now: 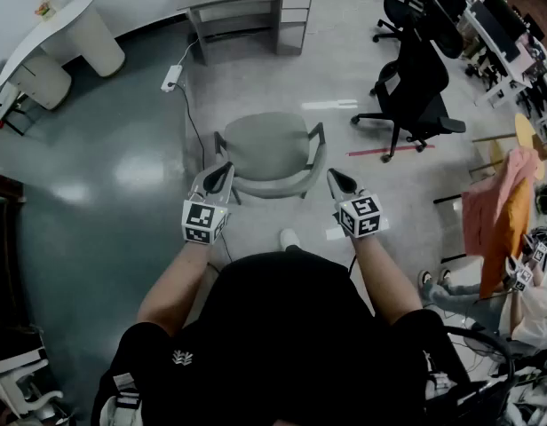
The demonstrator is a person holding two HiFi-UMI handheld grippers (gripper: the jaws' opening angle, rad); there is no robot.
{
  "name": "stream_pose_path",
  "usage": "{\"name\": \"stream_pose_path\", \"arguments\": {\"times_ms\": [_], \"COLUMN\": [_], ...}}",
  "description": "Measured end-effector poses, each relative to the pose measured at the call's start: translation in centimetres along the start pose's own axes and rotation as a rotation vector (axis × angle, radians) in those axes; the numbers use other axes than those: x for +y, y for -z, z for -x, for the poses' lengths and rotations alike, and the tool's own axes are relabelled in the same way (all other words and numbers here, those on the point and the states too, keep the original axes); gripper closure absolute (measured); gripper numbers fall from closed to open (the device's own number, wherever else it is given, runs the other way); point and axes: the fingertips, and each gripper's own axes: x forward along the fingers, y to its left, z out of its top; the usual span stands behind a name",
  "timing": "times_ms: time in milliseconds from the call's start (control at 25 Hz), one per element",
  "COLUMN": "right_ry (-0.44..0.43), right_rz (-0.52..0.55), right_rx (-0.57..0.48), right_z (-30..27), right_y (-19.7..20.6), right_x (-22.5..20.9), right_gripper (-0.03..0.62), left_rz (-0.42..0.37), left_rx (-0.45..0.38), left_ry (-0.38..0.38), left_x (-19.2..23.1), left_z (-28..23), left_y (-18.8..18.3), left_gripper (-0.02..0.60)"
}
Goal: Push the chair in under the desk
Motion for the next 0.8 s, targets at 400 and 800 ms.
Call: {"name": "stream_pose_path", "arguments": {"times_ms": [400, 800], "right_ry": [-0.010, -0.303], "right_rz": [-0.002, 0.036], "right_rx": [0.054, 0.141], "right_z": [-0.2, -1.9], "right_y": [2.0, 7.0], "right_x": [3.7, 6.5], "right_gripper": [0.592, 0.531], "left_rz": [-0.045, -0.155], "left_rx": [0.074, 0.219], "left_ry": [0.053, 0.171], "left_x": [-0.6, -4.2], "left_z": [3.1, 0.4], "left_y": [4.2, 10.9], "left_gripper": [0.577, 0.568]}}
